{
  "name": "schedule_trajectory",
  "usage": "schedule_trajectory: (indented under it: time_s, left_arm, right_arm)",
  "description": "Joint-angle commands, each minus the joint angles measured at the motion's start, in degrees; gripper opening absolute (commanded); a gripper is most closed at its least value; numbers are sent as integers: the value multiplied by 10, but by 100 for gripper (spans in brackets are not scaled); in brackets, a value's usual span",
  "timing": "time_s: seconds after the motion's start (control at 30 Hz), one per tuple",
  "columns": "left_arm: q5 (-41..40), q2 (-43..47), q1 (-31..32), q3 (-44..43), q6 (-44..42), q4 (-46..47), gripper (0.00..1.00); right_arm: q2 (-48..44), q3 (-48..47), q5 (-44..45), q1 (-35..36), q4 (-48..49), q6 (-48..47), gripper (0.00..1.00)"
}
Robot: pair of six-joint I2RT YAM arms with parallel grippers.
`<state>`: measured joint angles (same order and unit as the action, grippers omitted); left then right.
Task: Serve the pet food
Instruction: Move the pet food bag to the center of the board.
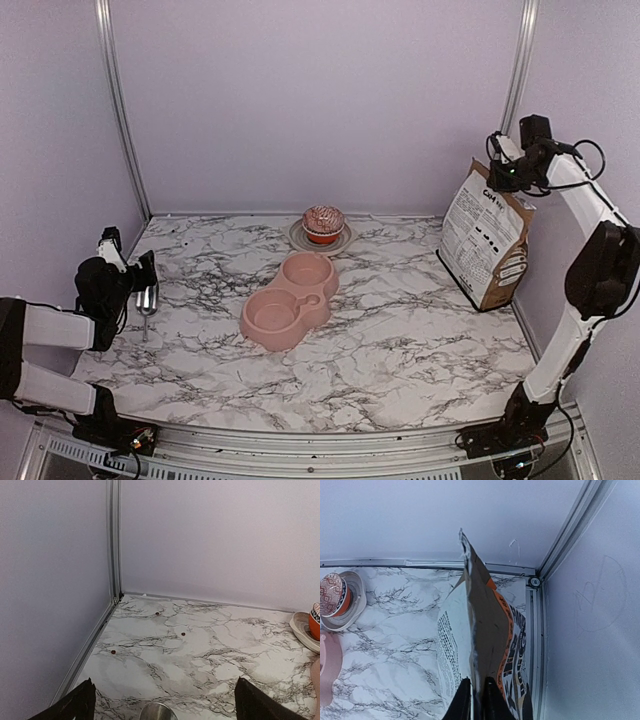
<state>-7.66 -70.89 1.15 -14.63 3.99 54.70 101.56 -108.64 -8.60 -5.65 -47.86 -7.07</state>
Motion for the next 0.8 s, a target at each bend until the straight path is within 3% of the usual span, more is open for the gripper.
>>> schedule_trajectory:
  time_s: [0.0,0.03,0.3,0.47,0.77]
  left_arm:
    - [37,14,6,-12,-7,-11,98]
    - [43,17,7,-12,-7,-11,97]
    - [80,40,28,-29,5,-58,94]
    - [57,56,81,-76,-18,-134,94]
    - [98,32,173,-164,-3,-253,90]
  right_arm:
    - [15,-24,6,20,-34,-4,4]
    - [13,-23,9,24,-34,-4,0]
    - [-22,-27,41,68,-9,29,0]
    - [-43,-42,45,109,10,47,0]
    - [-80,-48,36,168,38,72,0]
